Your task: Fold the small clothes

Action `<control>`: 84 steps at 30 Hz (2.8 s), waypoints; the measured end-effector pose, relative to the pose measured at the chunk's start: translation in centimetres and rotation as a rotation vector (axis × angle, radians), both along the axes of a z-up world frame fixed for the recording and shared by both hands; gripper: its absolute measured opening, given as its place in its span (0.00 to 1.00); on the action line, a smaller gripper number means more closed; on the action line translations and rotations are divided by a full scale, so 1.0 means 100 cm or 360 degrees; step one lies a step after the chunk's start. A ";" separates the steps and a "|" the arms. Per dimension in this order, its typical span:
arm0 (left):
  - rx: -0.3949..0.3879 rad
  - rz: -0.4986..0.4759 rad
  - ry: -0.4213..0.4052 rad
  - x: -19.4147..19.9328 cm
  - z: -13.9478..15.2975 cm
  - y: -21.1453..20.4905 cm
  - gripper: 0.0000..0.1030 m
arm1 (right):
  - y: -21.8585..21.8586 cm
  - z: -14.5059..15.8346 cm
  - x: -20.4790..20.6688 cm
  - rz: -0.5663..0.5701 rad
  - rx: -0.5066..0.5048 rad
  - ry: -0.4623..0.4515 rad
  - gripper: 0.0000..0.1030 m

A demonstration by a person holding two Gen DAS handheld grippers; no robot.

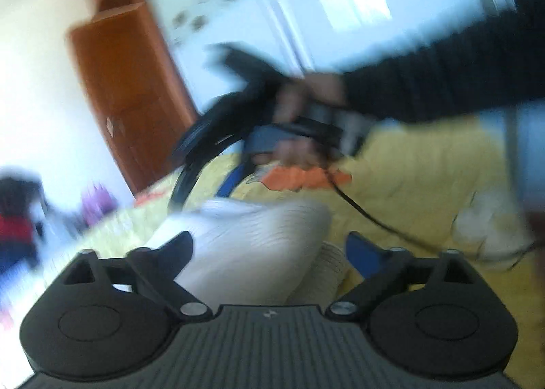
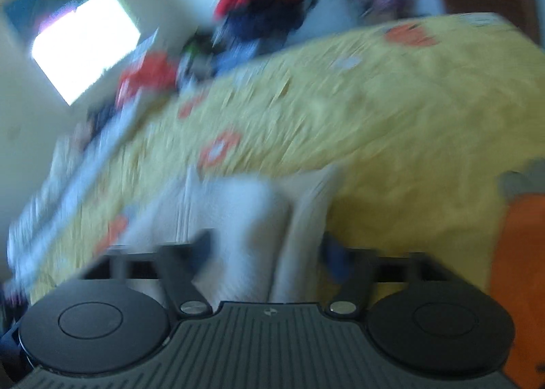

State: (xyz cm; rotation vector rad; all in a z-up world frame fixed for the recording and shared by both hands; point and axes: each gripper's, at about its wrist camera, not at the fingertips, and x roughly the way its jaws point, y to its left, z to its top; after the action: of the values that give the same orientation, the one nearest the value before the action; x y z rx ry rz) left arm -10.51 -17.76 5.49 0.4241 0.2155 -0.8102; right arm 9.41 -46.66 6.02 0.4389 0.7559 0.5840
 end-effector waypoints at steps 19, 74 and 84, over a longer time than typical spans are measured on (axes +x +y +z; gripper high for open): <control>-0.1244 0.0599 0.1639 0.209 -0.063 0.137 0.83 | 0.070 -0.046 0.003 0.0187 -0.0042 0.0306 0.79; -0.0690 0.0903 0.1239 0.119 -0.031 0.246 0.83 | 0.160 -0.012 -0.020 0.0270 -0.0057 0.0103 0.78; -0.0689 0.0916 0.1243 0.117 -0.030 0.245 0.84 | 0.202 0.050 0.024 0.0267 -0.0280 -0.0267 0.77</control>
State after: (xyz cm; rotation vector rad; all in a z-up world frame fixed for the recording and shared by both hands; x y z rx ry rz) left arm 1.17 6.73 2.53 -0.3788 0.8275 -0.3946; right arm 11.81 -26.47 11.06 0.1623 0.6804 0.6954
